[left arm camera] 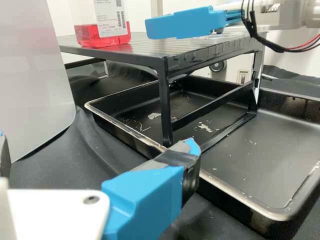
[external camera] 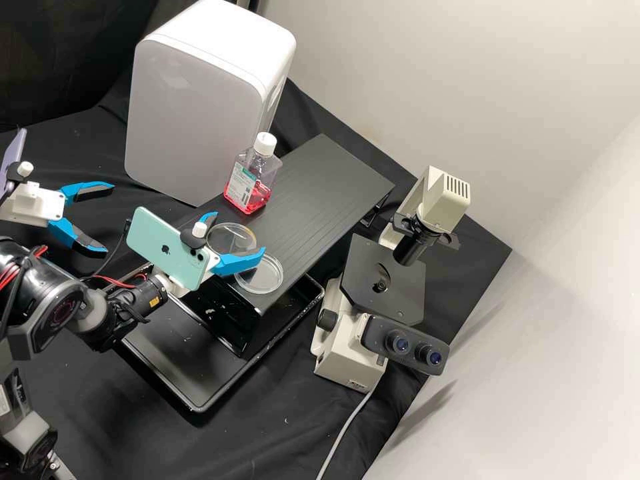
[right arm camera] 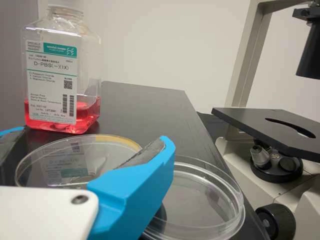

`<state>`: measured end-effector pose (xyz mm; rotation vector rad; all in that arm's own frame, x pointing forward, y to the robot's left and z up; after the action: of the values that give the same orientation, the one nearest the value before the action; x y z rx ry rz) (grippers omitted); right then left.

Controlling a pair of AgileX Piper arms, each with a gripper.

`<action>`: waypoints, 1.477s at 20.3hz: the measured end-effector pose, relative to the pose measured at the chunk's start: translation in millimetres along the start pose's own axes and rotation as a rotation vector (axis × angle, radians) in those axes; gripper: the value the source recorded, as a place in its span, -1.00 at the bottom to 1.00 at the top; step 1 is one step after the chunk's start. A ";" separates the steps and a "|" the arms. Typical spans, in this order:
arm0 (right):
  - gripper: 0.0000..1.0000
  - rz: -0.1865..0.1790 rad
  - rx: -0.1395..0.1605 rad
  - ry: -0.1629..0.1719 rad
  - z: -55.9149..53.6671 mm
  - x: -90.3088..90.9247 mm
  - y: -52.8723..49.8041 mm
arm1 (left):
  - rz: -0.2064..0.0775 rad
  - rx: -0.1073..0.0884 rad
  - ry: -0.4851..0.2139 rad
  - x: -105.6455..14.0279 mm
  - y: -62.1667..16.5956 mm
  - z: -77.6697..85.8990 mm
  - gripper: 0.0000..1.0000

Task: Remove the lid from the petri dish

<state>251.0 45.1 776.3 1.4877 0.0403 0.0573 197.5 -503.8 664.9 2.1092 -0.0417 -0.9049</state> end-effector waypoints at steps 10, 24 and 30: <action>1.00 -0.006 -0.006 0.007 -2.2 -0.4 -1.9 | 0.000 0.000 -0.001 0.0 -0.1 0.5 1.00; 1.00 0.008 -0.008 0.028 -7.1 -8.7 4.0 | 0.003 -0.004 0.012 0.1 0.1 -0.5 1.00; 1.00 0.032 -0.006 0.018 -3.9 -20.6 12.9 | 0.008 0.002 0.035 0.2 0.2 -0.2 1.00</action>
<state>230.0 48.8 788.7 1.4818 0.0305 0.0967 197.8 -503.9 664.9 2.1246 -0.0328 -0.8640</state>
